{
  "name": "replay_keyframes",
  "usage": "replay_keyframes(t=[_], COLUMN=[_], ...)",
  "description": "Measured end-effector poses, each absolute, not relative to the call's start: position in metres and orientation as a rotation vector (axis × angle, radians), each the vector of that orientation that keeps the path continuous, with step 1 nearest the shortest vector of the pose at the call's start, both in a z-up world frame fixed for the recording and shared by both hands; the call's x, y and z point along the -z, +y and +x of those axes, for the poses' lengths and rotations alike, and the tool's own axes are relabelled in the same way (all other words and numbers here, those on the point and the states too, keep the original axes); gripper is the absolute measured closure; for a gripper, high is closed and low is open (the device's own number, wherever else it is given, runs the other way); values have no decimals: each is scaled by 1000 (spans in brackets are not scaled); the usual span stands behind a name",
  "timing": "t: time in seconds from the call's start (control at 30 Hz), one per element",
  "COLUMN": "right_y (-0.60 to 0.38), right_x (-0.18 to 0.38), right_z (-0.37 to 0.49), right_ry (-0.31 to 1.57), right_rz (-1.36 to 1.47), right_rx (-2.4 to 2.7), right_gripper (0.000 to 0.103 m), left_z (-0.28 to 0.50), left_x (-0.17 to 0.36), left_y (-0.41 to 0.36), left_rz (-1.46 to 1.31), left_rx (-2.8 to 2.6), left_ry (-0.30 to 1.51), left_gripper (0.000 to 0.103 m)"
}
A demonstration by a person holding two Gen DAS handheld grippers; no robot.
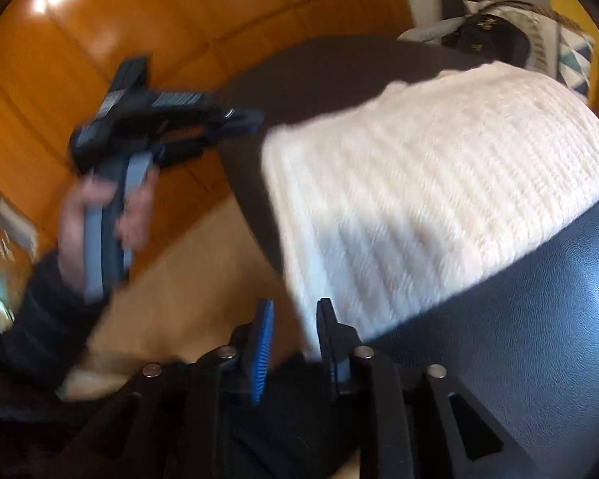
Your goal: Fold clothes
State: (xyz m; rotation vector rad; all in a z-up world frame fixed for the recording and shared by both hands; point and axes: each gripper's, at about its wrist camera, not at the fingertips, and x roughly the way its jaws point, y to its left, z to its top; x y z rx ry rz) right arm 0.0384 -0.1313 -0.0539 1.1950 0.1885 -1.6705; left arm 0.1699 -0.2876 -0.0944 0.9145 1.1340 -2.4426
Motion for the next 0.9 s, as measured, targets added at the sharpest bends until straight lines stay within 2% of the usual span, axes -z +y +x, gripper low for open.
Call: replay_keyframes(t=[0.13, 0.2, 0.3, 0.4, 0.43, 0.47, 0.5, 0.63, 0.73, 0.9], right_y=[-147, -137, -108, -55, -40, -25, -13, 31, 34, 1], right_x=[90, 85, 68, 45, 42, 39, 39, 43, 46, 32], right_z=[26, 19, -5, -57, -79, -102, -124, -194, -236, -255], right_ry=[284, 229, 68, -159, -215, -271, -305, -380, -310, 144], right_rz=[1337, 1332, 1301, 1225, 1223, 1225, 1235, 1340, 1342, 1119], right_rx=[1641, 1611, 1598, 1666, 1689, 1711, 1732, 1827, 1947, 2076], right_gripper=[82, 82, 81, 67, 54, 36, 29, 27, 31, 35], left_z=[126, 118, 125, 120, 116, 108, 99, 58, 29, -2], left_x=[114, 134, 125, 109, 103, 99, 96, 95, 95, 90], left_y=[-239, -226, -224, -227, -228, -228, -226, -212, -201, -187], left_rz=[1202, 1310, 1248, 1181, 1166, 1161, 1164, 1246, 1278, 1314], left_rx=[2465, 2412, 2452, 2502, 2518, 2530, 2541, 2583, 2596, 2634], left_ry=[891, 842, 810, 853, 854, 834, 817, 795, 776, 702], left_gripper=[83, 83, 83, 83, 82, 82, 82, 82, 82, 82])
